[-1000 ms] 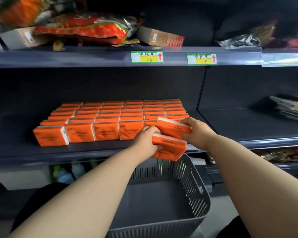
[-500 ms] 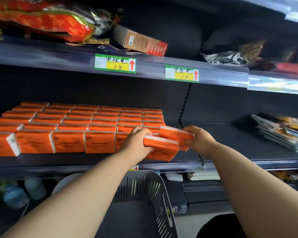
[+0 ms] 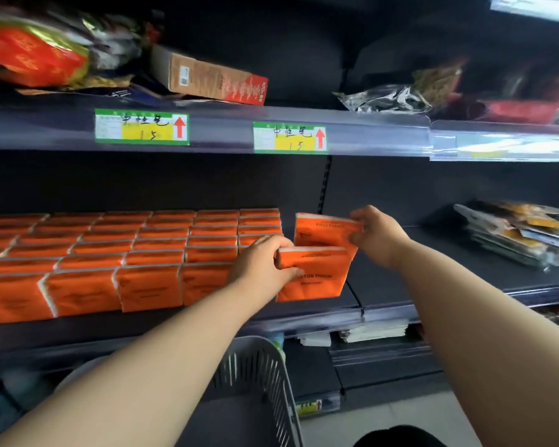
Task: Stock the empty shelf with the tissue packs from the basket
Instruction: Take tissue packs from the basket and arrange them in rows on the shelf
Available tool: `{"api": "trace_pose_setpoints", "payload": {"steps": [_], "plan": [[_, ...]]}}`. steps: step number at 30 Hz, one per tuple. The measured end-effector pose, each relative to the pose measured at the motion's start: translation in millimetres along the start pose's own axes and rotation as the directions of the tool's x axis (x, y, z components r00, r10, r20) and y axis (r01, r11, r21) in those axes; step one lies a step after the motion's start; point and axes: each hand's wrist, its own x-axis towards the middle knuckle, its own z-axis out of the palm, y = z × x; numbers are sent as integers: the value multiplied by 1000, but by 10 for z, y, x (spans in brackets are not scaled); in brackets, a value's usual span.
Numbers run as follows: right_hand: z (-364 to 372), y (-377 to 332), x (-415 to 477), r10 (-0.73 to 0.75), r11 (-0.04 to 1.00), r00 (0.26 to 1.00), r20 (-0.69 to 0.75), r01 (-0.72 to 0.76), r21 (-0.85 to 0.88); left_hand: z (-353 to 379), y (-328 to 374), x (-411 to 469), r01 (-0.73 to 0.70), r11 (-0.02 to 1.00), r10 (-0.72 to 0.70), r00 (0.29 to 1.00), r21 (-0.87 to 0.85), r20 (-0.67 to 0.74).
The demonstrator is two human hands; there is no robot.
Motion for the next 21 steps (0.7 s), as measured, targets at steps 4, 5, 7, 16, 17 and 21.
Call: {"api": "trace_pose_setpoints", "payload": {"steps": [4, 5, 7, 16, 17, 21], "plan": [[-56, 171, 468, -30, 999, 999, -24, 30, 10, 213, 128, 327, 20, 1000, -20, 1000, -11, -19], [-48, 212, 573, -39, 999, 999, -31, 39, 6, 250, 149, 392, 20, 1000, -20, 1000, -11, -14], [-1, 296, 782, -49, 999, 998, -39, 50, 6, 304, 177, 518, 8, 1000, -8, 1000, 16, -6], [433, 704, 1816, -3, 988, 999, 41, -4, 154, 649, 54, 1162, 73, 997, -74, 997, 30, 17], [486, 735, 1925, -9, 989, 998, 59, 1, 148, 686, 24, 1226, 73, 997, -73, 997, 28, 15], [688, 790, 2253, -22, 988, 996, 85, 9, 151, 772, -82, 1417, 63, 996, -62, 998, 65, -13]]}}
